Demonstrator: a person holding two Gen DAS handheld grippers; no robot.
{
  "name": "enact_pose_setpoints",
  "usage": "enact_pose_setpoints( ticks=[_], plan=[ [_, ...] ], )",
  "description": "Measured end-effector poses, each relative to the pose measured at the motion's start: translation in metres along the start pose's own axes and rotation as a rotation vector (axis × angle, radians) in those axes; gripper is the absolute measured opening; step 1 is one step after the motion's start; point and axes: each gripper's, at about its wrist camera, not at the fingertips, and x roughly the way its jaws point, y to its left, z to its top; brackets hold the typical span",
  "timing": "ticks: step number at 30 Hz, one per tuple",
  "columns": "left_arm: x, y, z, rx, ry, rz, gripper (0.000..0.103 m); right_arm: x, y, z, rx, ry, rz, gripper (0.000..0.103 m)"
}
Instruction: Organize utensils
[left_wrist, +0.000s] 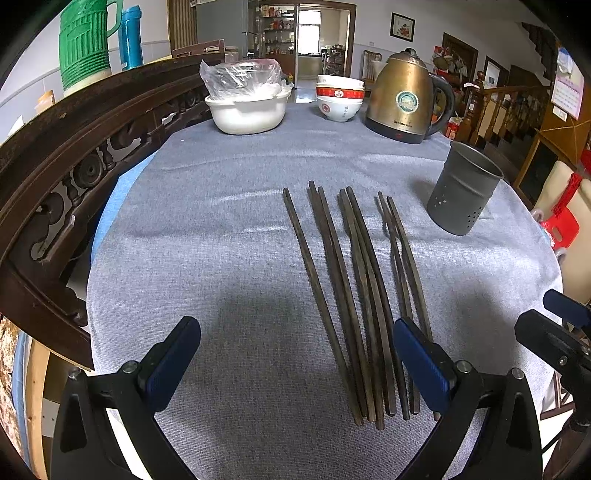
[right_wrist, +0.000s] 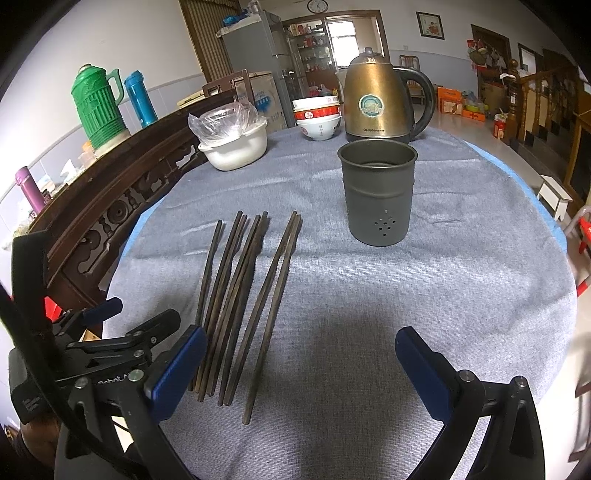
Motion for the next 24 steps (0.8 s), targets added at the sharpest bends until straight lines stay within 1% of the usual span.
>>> enact_pose_setpoints(
  ticks=[14, 16, 20, 24],
  plan=[
    [0.001, 0.001, 0.000, 0.004, 0.005, 0.004, 0.103, 0.000, -0.008, -0.001, 0.022, 0.006, -0.010, 0.103],
    [0.002, 0.004, -0.001, 0.000, 0.005, 0.018, 0.103, 0.002, -0.012, -0.001, 0.040, 0.012, 0.005, 0.103],
    [0.006, 0.016, -0.003, -0.027, 0.015, 0.031, 0.103, 0.013, -0.028, -0.003, 0.114, 0.065, 0.070, 0.103],
    [0.012, 0.026, -0.006, -0.060, 0.031, 0.035, 0.103, 0.021, -0.034, -0.003, 0.143, 0.095, 0.107, 0.103]
  ],
)
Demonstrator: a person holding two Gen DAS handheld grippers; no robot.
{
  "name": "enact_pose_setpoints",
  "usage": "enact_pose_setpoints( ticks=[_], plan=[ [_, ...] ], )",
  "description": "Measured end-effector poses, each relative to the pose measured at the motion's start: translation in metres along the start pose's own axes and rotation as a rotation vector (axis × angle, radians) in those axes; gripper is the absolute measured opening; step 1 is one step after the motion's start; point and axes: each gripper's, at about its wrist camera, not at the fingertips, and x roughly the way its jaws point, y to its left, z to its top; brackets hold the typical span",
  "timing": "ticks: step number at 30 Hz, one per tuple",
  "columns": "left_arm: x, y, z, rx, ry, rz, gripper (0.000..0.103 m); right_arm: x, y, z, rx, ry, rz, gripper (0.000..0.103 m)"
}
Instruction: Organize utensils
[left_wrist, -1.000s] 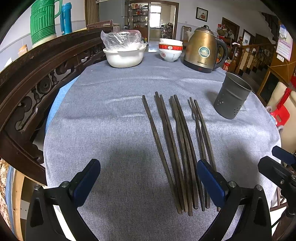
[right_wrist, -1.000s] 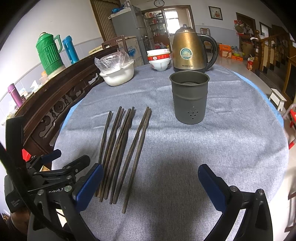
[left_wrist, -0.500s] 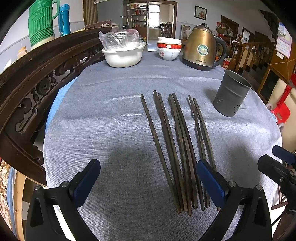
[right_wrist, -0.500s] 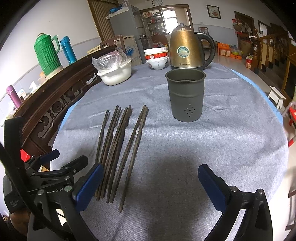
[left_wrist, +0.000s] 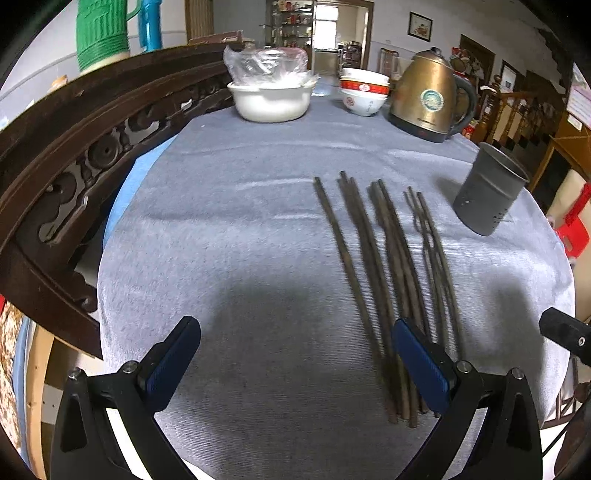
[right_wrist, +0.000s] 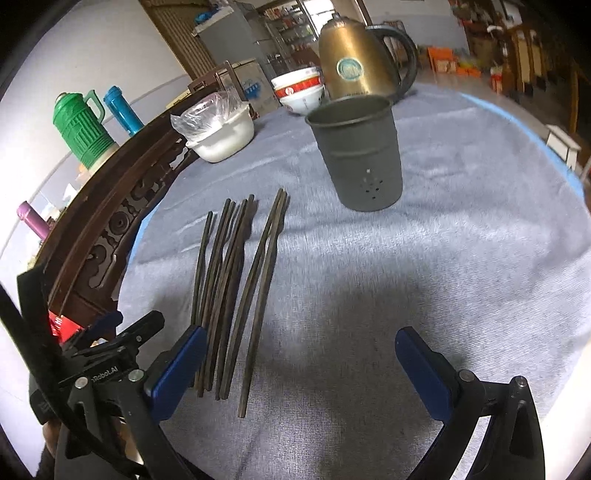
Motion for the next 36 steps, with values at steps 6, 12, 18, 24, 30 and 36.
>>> enact_pose_setpoints(
  ticks=[6, 12, 18, 24, 30, 36],
  plan=[
    [0.009, 0.010, -0.001, -0.035, 0.021, -0.011, 0.103, 0.023, 0.001, 0.018, 0.017, 0.074, 0.045, 0.087],
    [0.017, 0.020, -0.002, -0.072, 0.048, -0.038, 0.103, 0.061, 0.004, 0.046, 0.028, 0.181, 0.057, 0.065],
    [0.024, 0.029, -0.001, -0.101, 0.067, -0.069, 0.103, 0.106, 0.003, 0.076, 0.065, 0.315, 0.030, 0.044],
    [0.031, 0.035, 0.000, -0.117, 0.080, -0.093, 0.103, 0.126, 0.012, 0.088, 0.043, 0.373, -0.008, 0.040],
    [0.036, 0.036, -0.001, -0.120, 0.090, -0.094, 0.103, 0.141, 0.034, 0.092, -0.039, 0.416, -0.059, 0.024],
    [0.030, 0.034, 0.001, -0.113, 0.094, -0.092, 0.103, 0.153, 0.051, 0.097, -0.152, 0.471, -0.094, 0.009]
  ],
)
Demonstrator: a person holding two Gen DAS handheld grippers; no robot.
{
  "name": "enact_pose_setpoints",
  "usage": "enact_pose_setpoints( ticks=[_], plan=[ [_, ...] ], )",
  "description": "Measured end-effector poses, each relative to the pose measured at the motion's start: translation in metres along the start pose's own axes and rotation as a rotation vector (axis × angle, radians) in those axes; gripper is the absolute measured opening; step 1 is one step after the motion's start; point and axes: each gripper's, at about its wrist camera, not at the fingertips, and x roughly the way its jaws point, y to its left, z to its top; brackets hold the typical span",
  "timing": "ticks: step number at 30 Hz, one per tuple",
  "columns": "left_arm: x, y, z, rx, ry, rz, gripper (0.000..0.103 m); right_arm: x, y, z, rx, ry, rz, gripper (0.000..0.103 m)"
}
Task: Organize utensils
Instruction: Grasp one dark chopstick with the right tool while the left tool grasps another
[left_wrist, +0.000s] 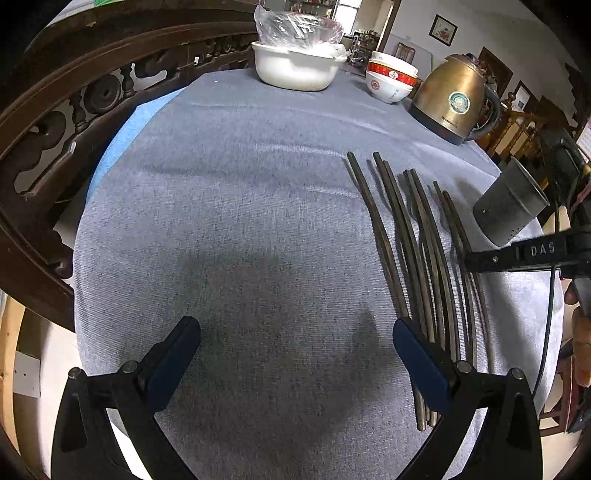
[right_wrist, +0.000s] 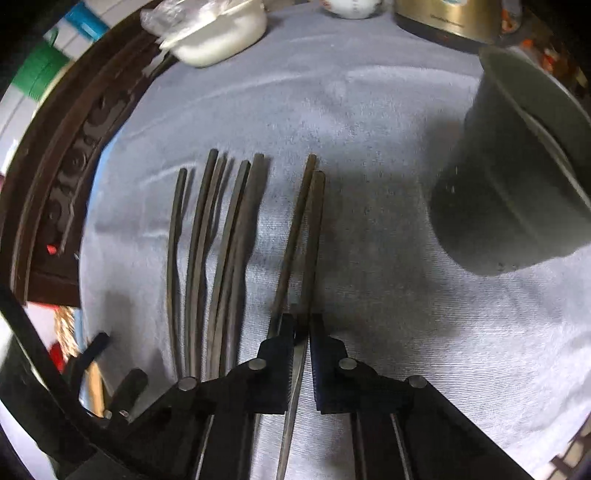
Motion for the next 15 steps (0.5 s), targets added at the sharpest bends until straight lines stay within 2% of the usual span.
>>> enact_pose_setpoints(
  ticks=[3, 7, 9, 14, 15],
  plan=[
    [-0.002, -0.002, 0.003, 0.001, 0.010, -0.003, 0.103, -0.002, -0.004, -0.002, -0.040, 0.023, -0.055, 0.009],
    [0.001, -0.010, 0.018, 0.001, 0.060, -0.043, 0.103, -0.007, -0.026, -0.008, -0.081, 0.053, -0.137, 0.009],
    [0.003, -0.015, 0.028, -0.007, 0.080, -0.051, 0.103, -0.006, -0.032, -0.010, -0.099, 0.068, -0.142, 0.009],
    [0.019, -0.033, 0.066, -0.018, 0.160, -0.023, 0.092, 0.000, -0.033, -0.012, -0.176, 0.075, -0.154, 0.009],
    [0.024, -0.037, 0.072, -0.023, 0.187, -0.024, 0.085, 0.002, -0.030, -0.013, -0.203, 0.077, -0.163, 0.010]
  ],
)
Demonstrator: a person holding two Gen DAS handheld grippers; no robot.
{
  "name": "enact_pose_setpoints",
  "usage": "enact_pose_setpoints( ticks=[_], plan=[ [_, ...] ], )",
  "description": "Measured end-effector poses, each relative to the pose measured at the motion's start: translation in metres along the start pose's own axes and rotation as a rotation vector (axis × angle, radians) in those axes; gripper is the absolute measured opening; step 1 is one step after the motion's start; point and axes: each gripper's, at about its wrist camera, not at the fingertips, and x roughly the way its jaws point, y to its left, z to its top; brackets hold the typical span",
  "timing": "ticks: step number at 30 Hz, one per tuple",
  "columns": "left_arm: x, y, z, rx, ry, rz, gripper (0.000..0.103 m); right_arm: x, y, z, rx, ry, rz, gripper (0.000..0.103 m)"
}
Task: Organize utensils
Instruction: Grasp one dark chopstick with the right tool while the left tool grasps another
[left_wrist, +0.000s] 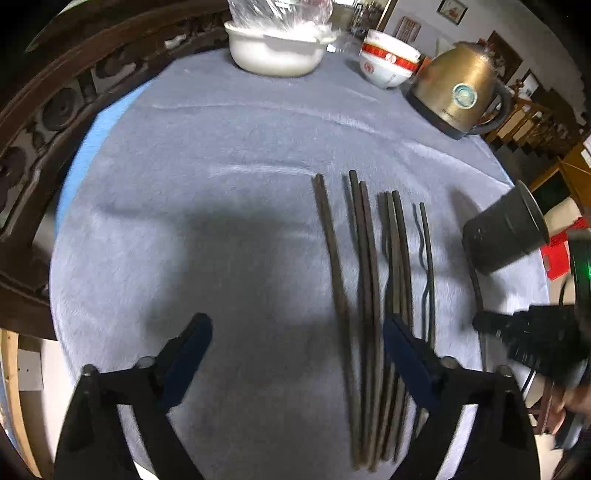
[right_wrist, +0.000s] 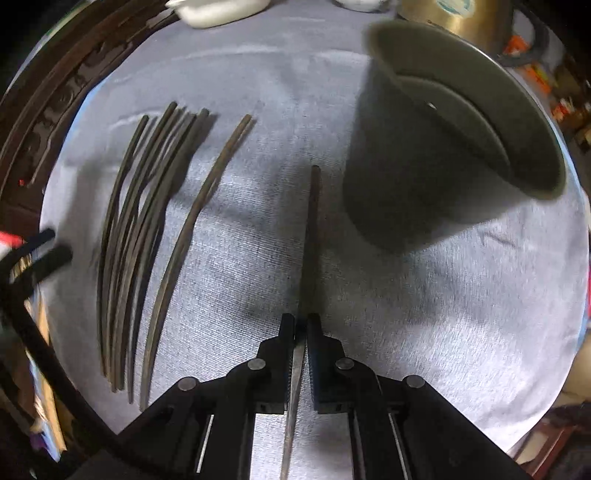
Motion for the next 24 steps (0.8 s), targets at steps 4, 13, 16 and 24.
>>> enact_pose_setpoints(
  ticks=[4, 13, 16, 24],
  plan=[
    [0.018, -0.005, 0.020, -0.031, 0.096, -0.010, 0.071, 0.003, 0.009, 0.000, -0.041, -0.007, -0.011, 0.011],
    [0.046, -0.015, 0.042, -0.067, 0.221, 0.016, 0.019, -0.003, -0.009, -0.028, -0.050, -0.052, 0.030, 0.011],
    [0.054, -0.017, 0.045, -0.046, 0.268, -0.001, 0.006, -0.002, -0.009, -0.027, -0.057, -0.058, 0.029, 0.011],
    [0.064, -0.012, 0.048, 0.046, 0.377, -0.017, 0.006, -0.024, -0.018, -0.027, -0.077, -0.040, 0.039, 0.011]
  ],
)
